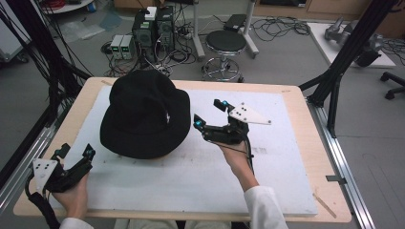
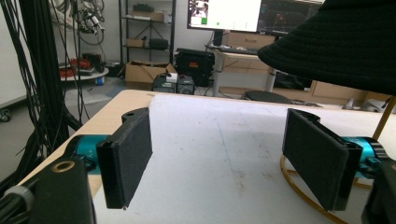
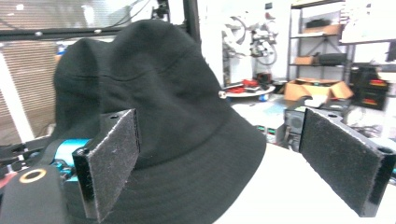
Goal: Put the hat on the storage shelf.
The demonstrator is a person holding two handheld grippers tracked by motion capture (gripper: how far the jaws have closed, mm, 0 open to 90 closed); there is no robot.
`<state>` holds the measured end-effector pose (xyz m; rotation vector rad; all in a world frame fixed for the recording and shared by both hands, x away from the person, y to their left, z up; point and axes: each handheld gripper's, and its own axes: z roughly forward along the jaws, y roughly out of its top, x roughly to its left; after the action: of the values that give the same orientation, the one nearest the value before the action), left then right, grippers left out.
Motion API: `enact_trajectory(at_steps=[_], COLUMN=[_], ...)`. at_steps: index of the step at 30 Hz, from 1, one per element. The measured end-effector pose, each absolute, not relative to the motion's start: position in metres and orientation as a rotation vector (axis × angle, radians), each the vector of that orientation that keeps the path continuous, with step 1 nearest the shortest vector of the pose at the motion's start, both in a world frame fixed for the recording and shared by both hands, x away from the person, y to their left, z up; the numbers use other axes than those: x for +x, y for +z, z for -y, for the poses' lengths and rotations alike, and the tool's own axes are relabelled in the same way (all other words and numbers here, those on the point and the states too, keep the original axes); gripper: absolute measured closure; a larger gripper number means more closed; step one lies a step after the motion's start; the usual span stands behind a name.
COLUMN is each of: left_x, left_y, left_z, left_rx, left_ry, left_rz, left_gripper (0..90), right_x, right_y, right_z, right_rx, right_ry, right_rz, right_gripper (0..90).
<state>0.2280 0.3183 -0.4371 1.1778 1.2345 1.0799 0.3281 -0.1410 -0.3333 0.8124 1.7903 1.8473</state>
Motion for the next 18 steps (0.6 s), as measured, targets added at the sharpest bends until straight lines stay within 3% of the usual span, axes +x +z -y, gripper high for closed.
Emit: enact_trajectory(at_steps=[18], left_x=[0.229], left_y=[-0.44], left_z=[-0.318], left_rx=[1.153], left_ry=[1.034], left_rz=[-1.261], left_gripper=[24.4], right_x=[0.297], right_y=[-0.357], right_z=[0.207], right_rx=[0.975], right_ry=[1.673], right_rz=[-1.652], right_gripper=[10.6])
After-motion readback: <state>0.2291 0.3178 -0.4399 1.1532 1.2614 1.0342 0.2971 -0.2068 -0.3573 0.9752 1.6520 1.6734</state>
